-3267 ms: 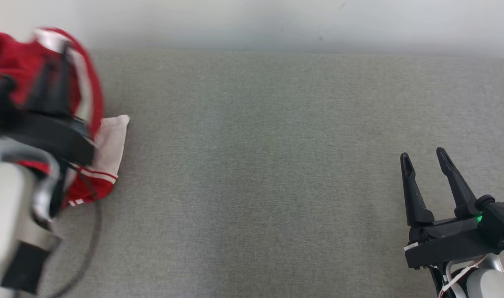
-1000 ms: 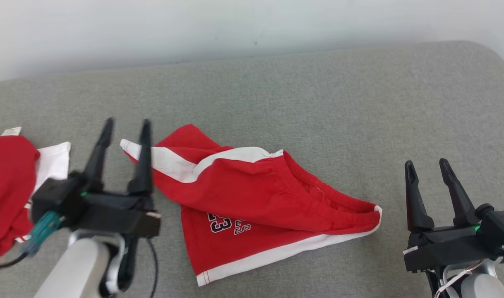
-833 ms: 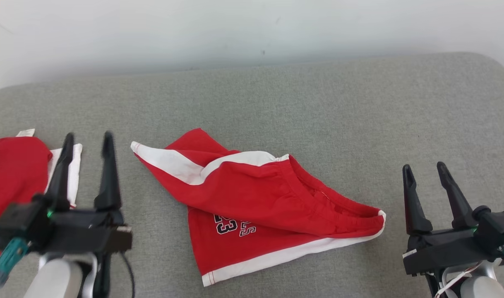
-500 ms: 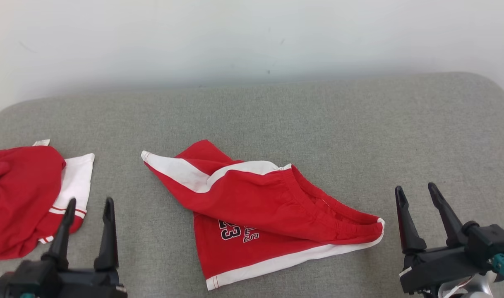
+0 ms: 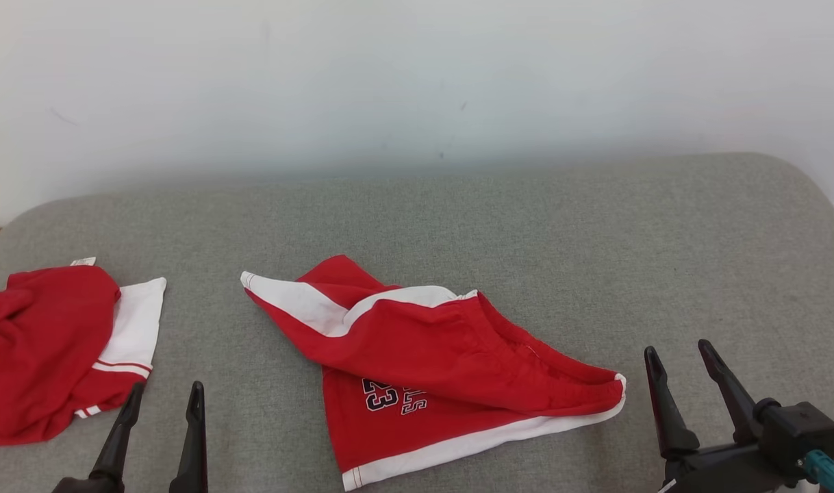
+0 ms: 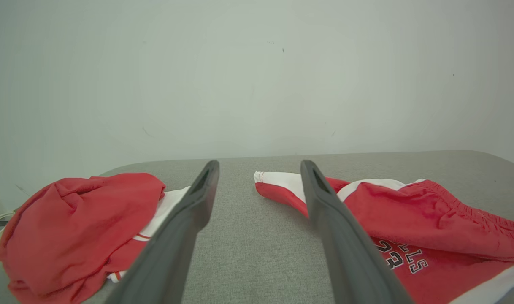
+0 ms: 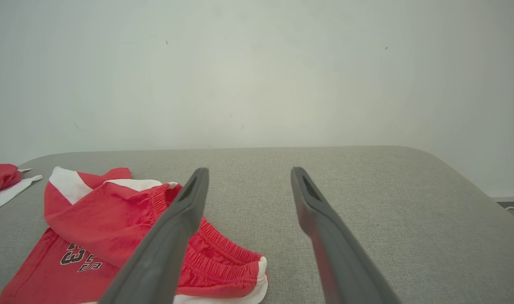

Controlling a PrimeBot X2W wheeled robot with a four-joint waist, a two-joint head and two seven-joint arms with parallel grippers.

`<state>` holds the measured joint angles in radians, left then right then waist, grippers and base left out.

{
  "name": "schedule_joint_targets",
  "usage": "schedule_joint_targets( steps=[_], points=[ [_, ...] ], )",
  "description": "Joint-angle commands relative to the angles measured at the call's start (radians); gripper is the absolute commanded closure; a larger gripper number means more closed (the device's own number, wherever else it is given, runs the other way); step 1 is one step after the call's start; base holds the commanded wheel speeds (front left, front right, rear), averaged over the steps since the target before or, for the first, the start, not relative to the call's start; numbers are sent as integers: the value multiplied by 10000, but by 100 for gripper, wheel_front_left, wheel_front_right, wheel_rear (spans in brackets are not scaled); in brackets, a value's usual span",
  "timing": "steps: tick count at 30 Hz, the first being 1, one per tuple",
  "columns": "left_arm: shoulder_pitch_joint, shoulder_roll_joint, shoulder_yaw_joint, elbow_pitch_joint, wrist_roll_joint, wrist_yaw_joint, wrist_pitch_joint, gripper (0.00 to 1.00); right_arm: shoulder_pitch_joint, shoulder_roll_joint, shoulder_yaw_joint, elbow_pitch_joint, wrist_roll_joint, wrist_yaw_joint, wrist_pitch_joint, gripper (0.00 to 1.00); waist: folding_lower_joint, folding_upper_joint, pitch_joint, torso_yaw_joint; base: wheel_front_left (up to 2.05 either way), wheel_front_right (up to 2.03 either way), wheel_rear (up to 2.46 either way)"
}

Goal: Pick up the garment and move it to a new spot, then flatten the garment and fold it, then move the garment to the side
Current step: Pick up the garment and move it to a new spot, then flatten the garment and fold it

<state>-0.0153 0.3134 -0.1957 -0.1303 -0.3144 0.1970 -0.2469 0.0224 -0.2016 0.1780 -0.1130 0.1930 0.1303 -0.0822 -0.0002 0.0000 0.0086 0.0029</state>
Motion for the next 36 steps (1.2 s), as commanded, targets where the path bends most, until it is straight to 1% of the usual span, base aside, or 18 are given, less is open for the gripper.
schedule_joint_targets(
  steps=[1,6,16,21,24,28,31,36],
  points=[
    [173,90,5,-30,50,57,13,0,131,-17,22,-32,-57,6,9,0,2,0,-60,-14,0,0,0],
    [150,75,-20,-74,55,146,147,0,238,-62,39,-219,-107,8,150,0,2,0,-98,-6,0,0,0],
    [32,38,-98,-81,-6,244,214,0,288,78,1,-385,-106,6,197,0,2,0,-59,82,0,0,0],
    [-236,7,-351,-91,69,140,494,0,205,14,-9,-411,-56,8,197,0,2,0,64,147,0,0,0],
    [-483,-131,-909,203,-168,-234,1225,0,110,-96,89,-359,-24,6,256,0,2,0,238,133,0,0,0],
    [-576,-452,-1706,708,-570,-740,2116,0,48,-147,198,-284,37,6,254,0,2,0,481,34,0,0,0],
    [-598,-699,-2170,1137,-794,-1052,2534,0,-1,-141,250,-215,71,6,211,0,2,0,652,-48,0,0,0],
    [-732,-995,-2559,1898,-1092,-1388,2875,0,-118,-185,280,-101,138,6,99,0,2,0,976,-168,0,0,0]
  ],
)
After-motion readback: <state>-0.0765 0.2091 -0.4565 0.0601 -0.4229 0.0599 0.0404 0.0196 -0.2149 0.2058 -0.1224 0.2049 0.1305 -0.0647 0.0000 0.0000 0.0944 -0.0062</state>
